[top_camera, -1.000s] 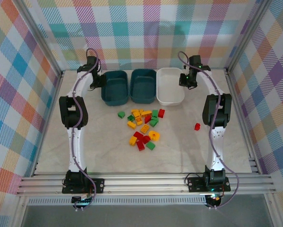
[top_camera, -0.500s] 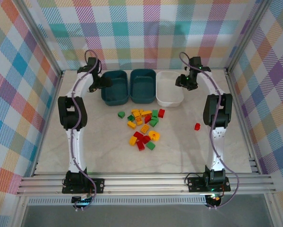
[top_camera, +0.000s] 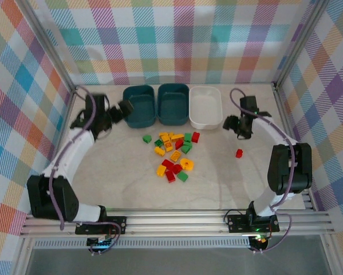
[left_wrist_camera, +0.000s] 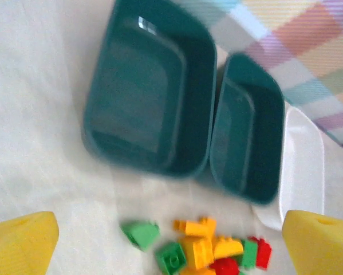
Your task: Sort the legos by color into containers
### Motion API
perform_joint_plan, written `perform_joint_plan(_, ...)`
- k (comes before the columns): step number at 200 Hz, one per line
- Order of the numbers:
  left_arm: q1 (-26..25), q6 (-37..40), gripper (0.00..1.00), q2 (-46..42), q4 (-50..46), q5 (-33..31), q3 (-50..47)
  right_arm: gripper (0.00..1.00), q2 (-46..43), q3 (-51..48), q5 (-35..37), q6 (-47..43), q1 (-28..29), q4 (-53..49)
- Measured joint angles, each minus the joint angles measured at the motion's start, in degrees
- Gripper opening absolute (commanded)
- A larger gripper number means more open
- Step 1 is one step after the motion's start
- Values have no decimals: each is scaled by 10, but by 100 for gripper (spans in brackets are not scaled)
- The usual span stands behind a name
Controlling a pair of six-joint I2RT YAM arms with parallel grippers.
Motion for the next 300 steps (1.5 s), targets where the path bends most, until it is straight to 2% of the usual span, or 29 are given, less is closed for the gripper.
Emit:
perform_joint_plan(29,-58,-42,100,-55,5,23,-163,72,-13,-90,17,20,0,2)
perform_joint_plan(47,-78,-59,100,-130,-4,30,-233,70,-36,-109,33,31,0,1)
perform_joint_plan(72,-83,-64,100,-238,-23,30,-259,70,-45,-119,61,45,0,0)
perform_joint_plan(97,-83,-64,100,-301,-23,28,-259,68,-52,-137,71,54,0,-1)
perform_joint_plan(123,-83,-66,100,-301,-22,30,-261,68,-74,-152,70,57,0,-5)
perform_joint_plan(167,-94,-77,99,-261,-18,37,-291,67,-163,-152,57,56,2,-35)
perform_joint_plan(189,-116,-78,99,-236,-17,31,-288,66,-216,-152,35,54,25,-58)
perform_joint_plan(208,-132,-76,99,-219,-24,22,-281,67,-251,-152,26,60,108,-87)
perform_joint_plan(252,-133,-76,100,-208,-28,-10,-275,73,-252,-164,16,122,431,-147)
perform_joint_plan(277,-133,-76,100,-189,-29,-15,-268,75,-209,-161,0,164,589,-150)
perform_joint_plan(300,-133,-76,100,-177,-38,-16,-263,77,-110,-118,-7,179,680,-146)
